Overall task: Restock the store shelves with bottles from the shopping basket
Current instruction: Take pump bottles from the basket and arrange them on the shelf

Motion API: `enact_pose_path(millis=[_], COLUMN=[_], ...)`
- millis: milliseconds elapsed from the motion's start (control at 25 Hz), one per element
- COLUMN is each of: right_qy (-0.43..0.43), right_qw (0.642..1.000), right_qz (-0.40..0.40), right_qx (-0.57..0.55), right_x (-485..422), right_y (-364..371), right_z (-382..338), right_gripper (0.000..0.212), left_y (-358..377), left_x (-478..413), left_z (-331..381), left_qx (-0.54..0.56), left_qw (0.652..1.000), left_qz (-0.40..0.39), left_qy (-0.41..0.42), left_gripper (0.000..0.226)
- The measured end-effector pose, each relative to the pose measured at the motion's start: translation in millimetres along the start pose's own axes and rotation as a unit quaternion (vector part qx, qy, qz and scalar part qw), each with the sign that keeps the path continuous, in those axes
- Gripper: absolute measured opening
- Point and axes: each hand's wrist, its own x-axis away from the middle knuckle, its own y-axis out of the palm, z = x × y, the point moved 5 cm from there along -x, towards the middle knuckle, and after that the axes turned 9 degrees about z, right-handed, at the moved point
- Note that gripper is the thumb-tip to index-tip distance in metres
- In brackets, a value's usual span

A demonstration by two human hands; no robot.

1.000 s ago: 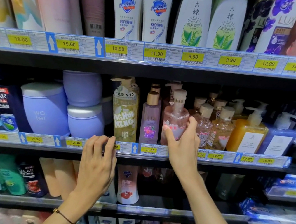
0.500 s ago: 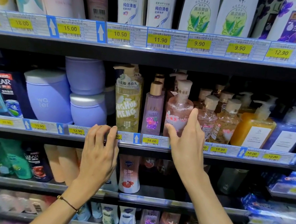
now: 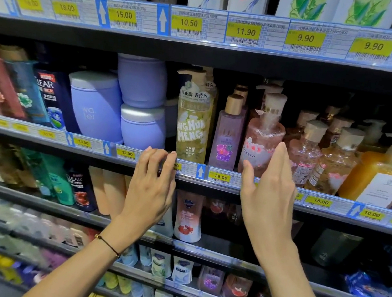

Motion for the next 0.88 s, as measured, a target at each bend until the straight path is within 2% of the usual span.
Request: enact_pose_path(millis=[80,160,240,360,480,600,760,880], right_qy=[-0.069,-0.149,-0.223,-0.289,-0.366,-0.442,-0.508,-0.547], right_qw=[0.996,0.987,0.975,0.947,0.89,0.813,0.727,0.664], right_qz=[0.051,0.06,0.001,-0.124,-0.26,-0.367,-0.455,-0.503], right_qx=[0.025,0.016,-0.017,-0.065,-0.087,-0.094,-0.087,-0.081], right_x=[14.5,33.3,60.0,112.5,185.4,267.4,376.6,456.1], right_y=[-3.1,7.2,36.7,92.5,149.0,197.2,257.3,295.2], right_z=[-8.2,-24.0,-45.5,-79.5,-124.8,-173.5,-226.9,-266.1], right_gripper=[0.059,0.047,0.043,0.047,0.044,0.038,0.037,0.043], left_y=[-5.9,-17.5,-34.4,-66.0,-116.2,-182.0,-258.6,-302.9], left_x=[1.5,14.3,45.9,117.8,207.6,292.5,392.4,463.9], left_z=[-2.3,-19.1,-49.5,-106.1,-171.1,-218.4,-260.6,-292.6], left_qx=[-0.002,-0.036,-0.082,-0.141,-0.209,-0.255,-0.286,-0.29], left_qw=[0.999,0.997,0.991,0.968,0.911,0.847,0.766,0.716], left_qz=[-0.025,-0.065,-0.101,-0.167,-0.258,-0.293,-0.303,-0.315], left_qy=[0.025,0.026,-0.018,-0.12,-0.245,-0.364,-0.49,-0.552], left_gripper=[0.048,0.06,0.064,0.058,0.056,0.054,0.053,0.053])
